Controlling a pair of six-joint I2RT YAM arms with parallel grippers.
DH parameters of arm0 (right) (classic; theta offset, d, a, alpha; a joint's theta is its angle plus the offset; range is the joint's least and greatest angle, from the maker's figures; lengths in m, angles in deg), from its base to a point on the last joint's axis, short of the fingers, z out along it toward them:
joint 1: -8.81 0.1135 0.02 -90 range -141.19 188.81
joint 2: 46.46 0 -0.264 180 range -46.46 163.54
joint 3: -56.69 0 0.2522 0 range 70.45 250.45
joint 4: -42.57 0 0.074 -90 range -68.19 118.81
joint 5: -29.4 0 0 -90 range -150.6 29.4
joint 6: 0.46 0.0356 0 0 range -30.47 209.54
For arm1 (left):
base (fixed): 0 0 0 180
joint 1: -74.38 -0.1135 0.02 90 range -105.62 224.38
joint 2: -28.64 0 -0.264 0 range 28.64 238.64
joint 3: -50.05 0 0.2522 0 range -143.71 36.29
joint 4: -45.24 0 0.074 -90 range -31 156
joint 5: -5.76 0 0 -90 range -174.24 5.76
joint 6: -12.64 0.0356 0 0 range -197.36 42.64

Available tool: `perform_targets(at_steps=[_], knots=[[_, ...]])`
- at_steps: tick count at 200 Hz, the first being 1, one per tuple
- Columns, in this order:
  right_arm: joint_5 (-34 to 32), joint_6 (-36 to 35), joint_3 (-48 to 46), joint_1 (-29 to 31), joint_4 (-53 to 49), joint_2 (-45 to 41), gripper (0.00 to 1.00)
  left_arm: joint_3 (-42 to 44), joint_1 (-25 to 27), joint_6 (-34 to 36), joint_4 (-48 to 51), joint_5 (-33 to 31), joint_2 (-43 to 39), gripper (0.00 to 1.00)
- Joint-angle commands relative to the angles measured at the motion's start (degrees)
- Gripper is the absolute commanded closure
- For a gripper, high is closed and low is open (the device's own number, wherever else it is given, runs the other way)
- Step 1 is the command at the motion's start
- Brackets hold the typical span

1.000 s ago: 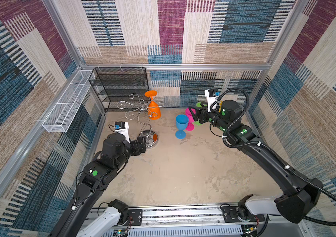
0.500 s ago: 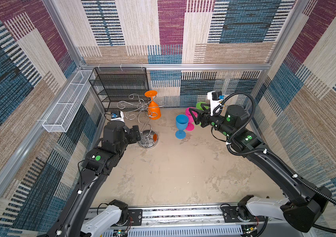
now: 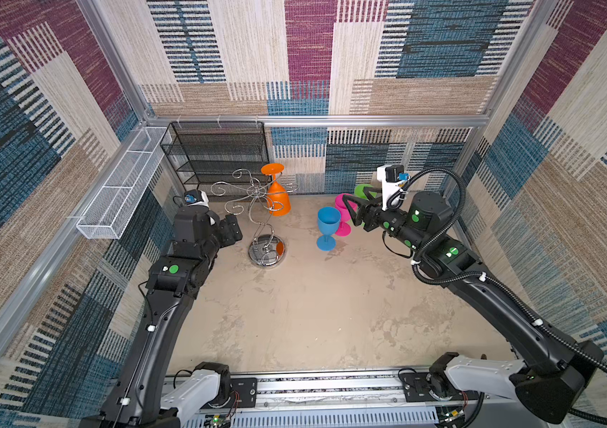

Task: Take the wine glass off the wine glass rack

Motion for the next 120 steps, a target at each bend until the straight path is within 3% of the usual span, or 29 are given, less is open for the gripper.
perform_targets(at_steps=[1,75,120], knots=[[-1.2,-0.1,0.1,0.7,1.1,-0.1,0.24,-0.9,-2.3,0.4,-3.6,2.8,1.3,0.14],[-5.1,2.4,-2.1,8.0,6.1,1.5,0.25,-1.7,-9.7,-4.4,-5.9,9.9,6.2,0.14],[-7.5,4.2,0.7,15.1,11.0,9.0,0.27,-0.1,-11.1,-7.5,-4.6,13.9,6.4,0.15]])
